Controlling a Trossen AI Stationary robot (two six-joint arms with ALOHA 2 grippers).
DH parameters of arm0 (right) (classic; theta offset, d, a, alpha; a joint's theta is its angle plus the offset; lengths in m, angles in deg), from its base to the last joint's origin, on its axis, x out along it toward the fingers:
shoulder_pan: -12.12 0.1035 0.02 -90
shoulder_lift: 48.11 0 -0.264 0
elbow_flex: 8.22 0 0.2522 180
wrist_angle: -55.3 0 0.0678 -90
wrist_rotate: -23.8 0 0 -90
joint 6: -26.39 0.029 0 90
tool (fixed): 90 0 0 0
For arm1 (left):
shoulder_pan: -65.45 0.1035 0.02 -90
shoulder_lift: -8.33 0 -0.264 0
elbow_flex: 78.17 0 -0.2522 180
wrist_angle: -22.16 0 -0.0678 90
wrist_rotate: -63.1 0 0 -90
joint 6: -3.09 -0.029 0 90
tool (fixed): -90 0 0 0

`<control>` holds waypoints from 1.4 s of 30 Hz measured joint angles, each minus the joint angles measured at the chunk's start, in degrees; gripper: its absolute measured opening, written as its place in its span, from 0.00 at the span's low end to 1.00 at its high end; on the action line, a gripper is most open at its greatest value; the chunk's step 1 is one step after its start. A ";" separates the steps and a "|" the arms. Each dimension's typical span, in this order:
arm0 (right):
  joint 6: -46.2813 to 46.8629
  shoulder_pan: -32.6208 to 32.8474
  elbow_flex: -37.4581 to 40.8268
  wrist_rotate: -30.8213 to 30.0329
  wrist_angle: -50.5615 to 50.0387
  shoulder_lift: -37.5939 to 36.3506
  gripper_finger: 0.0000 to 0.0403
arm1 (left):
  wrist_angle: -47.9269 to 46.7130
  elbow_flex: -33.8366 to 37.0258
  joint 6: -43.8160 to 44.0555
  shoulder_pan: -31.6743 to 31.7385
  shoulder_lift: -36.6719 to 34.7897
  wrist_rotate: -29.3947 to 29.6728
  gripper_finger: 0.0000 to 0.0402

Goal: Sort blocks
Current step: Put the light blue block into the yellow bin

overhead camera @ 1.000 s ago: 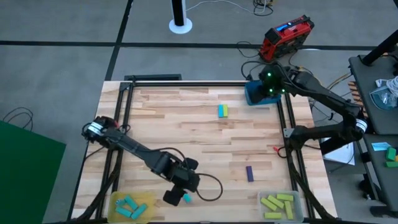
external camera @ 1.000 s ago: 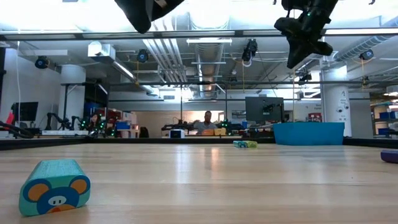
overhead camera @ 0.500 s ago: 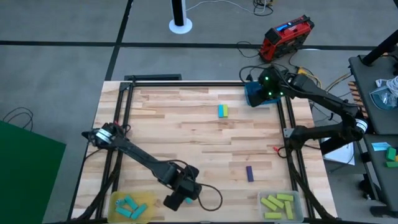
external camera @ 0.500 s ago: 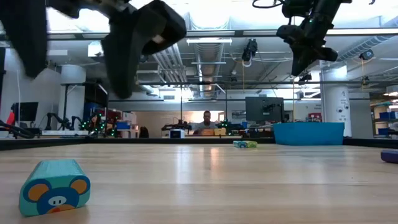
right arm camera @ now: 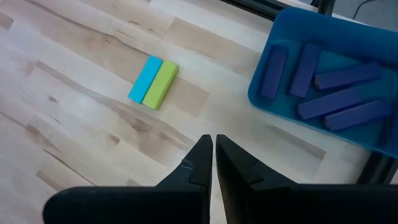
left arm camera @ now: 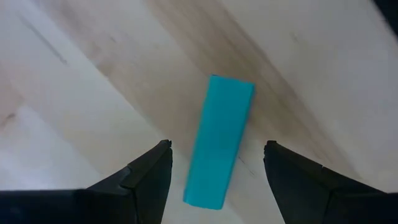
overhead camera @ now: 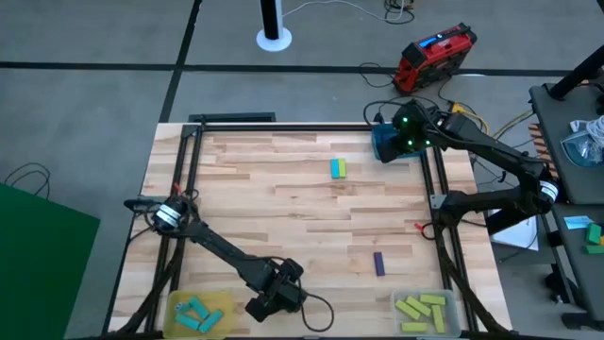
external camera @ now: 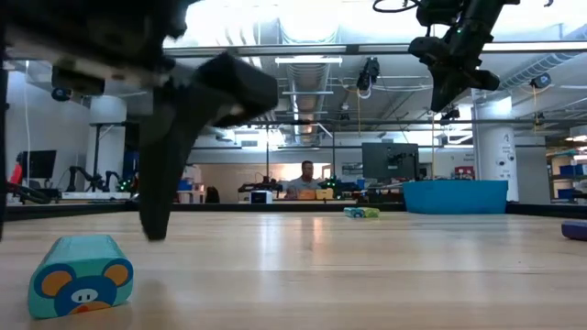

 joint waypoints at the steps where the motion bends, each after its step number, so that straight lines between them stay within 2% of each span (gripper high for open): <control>1: -0.03 0.00 0.00 0.00 -0.02 0.00 0.03 | 0.03 0.03 -0.61 0.00 0.49 -0.03 0.57; 7: -0.07 0.00 0.00 0.15 -0.03 0.00 0.03 | 0.14 0.17 -2.74 0.00 2.49 -0.10 0.55; 12: -0.09 0.00 0.00 0.15 -0.04 0.00 0.03 | 0.16 0.09 -2.63 0.04 2.90 -0.10 0.49; 16: -0.09 0.00 0.00 0.15 -0.04 0.00 0.03 | 0.20 0.09 -2.57 0.07 2.94 -0.08 0.40; 23: -0.31 0.00 0.00 0.14 -0.04 0.00 0.03 | 0.11 0.02 1.09 0.13 2.88 -0.28 0.17; 32: -0.83 0.00 0.00 0.09 0.10 0.00 0.03 | -2.42 -3.39 7.28 0.31 3.18 -0.53 0.17; 42: -2.21 0.00 0.04 -0.02 0.46 0.15 0.03 | -16.53 -10.12 11.68 0.28 1.61 -0.35 0.17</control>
